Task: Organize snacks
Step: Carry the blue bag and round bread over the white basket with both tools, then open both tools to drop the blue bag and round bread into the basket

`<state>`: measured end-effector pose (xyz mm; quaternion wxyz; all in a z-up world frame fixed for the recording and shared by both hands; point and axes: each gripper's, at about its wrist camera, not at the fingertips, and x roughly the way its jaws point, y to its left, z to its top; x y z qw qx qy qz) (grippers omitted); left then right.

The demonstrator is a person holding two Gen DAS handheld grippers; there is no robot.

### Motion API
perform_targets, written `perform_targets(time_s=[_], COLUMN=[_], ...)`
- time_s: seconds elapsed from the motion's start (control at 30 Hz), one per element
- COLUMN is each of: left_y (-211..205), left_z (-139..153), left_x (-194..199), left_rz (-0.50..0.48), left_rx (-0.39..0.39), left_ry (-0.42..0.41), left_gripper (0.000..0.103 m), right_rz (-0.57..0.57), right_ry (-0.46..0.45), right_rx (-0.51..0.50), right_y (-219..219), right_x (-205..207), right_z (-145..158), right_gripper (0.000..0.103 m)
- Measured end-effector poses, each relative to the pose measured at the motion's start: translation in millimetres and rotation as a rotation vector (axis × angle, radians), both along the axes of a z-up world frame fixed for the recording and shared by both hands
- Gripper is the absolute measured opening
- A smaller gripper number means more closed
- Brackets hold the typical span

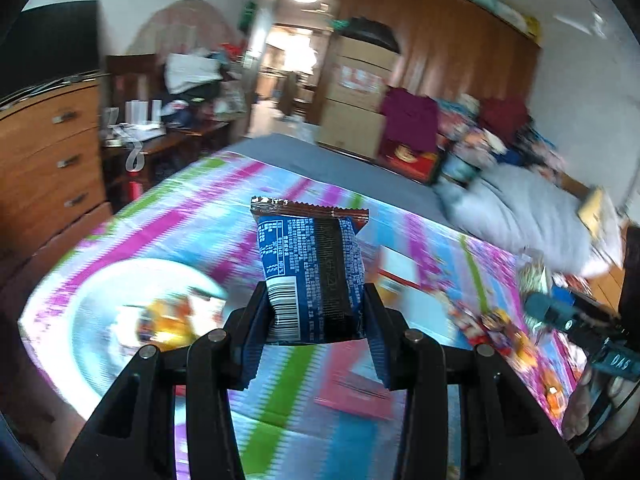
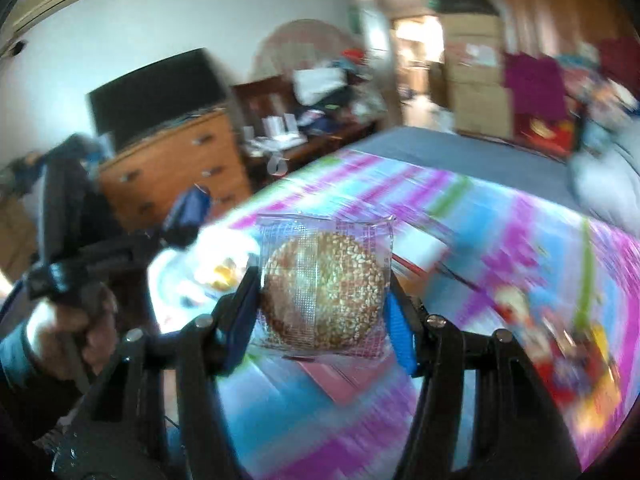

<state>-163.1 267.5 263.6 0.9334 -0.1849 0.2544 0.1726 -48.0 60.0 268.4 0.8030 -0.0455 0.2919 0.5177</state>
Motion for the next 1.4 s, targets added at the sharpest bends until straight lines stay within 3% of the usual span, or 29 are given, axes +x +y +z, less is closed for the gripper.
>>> perform_targets(time_s=[0.27, 0.47, 0.6, 0.93, 1.4], left_y=[103, 148, 165, 184, 188], left_z=[-7, -25, -38, -67, -74], left_x=[-30, -40, -44, -43, -40], left_rz=[0.108, 0.159, 0.181, 0.194, 0.206], left_rx=[-0.067, -0.111, -0.142, -0.189, -0.209], left_ry=[0.035, 0.056, 0.077, 0.108, 0.131], left_gripper=[0.046, 0.046, 0.046, 0.046, 0.047], right_rz=[0.187, 0.259, 0.262, 0.281, 0.315], right_ry=[0.054, 0.113, 0.139, 0.135, 0.164], right_rx=[-0.064, -0.171, -0.235, -0.278, -0.297], right_y=[137, 219, 251, 278, 290], right_x=[-24, -29, -32, -43, -49], right_z=[19, -7, -26, -46, -66], right_gripper=[0.059, 0.059, 0.059, 0.059, 0.060])
